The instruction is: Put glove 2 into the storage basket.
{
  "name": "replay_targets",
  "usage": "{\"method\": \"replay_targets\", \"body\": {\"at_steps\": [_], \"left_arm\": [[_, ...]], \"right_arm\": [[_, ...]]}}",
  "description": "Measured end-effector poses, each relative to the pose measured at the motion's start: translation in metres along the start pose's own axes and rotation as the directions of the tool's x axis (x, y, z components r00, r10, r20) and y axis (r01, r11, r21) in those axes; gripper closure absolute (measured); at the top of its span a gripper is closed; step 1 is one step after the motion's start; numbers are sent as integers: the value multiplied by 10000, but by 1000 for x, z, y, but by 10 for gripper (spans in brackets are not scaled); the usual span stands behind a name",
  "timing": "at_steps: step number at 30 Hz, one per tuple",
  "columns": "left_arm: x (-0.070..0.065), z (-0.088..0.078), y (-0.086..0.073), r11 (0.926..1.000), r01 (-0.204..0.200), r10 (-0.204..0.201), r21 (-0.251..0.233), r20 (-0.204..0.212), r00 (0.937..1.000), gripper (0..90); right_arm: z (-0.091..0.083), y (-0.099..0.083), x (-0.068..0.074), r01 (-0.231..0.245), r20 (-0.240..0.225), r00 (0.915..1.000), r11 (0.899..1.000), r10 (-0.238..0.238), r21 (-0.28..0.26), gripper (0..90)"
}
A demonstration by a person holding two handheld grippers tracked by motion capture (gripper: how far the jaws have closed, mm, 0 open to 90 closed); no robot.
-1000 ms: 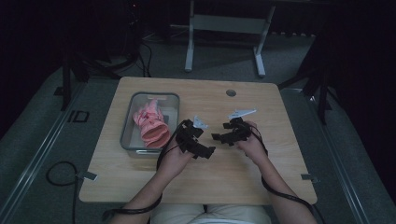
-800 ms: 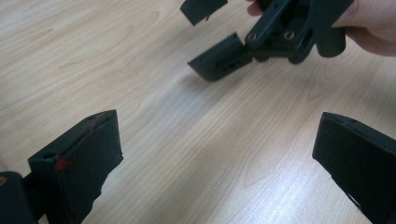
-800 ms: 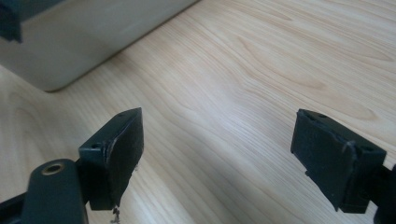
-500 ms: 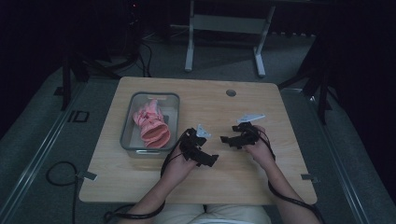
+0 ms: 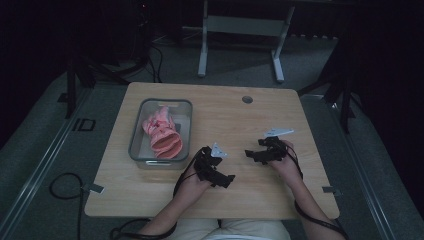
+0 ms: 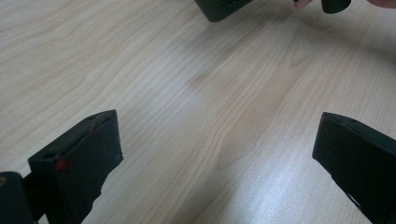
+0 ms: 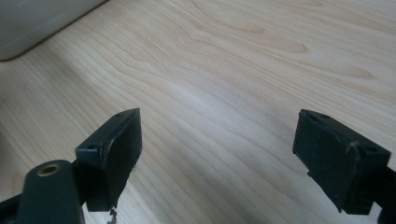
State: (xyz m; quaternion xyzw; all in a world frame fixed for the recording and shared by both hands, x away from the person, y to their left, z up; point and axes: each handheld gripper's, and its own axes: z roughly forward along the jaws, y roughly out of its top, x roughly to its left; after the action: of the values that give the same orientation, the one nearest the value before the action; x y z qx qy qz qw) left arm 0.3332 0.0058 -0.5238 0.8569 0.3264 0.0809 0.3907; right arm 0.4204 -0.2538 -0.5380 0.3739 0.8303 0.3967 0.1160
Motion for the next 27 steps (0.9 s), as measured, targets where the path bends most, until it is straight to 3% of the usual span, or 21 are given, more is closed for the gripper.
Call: {"method": "replay_targets", "body": {"at_steps": [16,27], "left_arm": [[-5,6,-22,9998,-196,198,-48,259,9995,8],[-6,9,-34,9997,-228,228,-7,162,9996,8]], "right_arm": [[-20,-24,-13,-375,562,9977,9993,377,-47,156],[-31,-36,-24,-595,1094,9921,9979,620,-254,152]]}}
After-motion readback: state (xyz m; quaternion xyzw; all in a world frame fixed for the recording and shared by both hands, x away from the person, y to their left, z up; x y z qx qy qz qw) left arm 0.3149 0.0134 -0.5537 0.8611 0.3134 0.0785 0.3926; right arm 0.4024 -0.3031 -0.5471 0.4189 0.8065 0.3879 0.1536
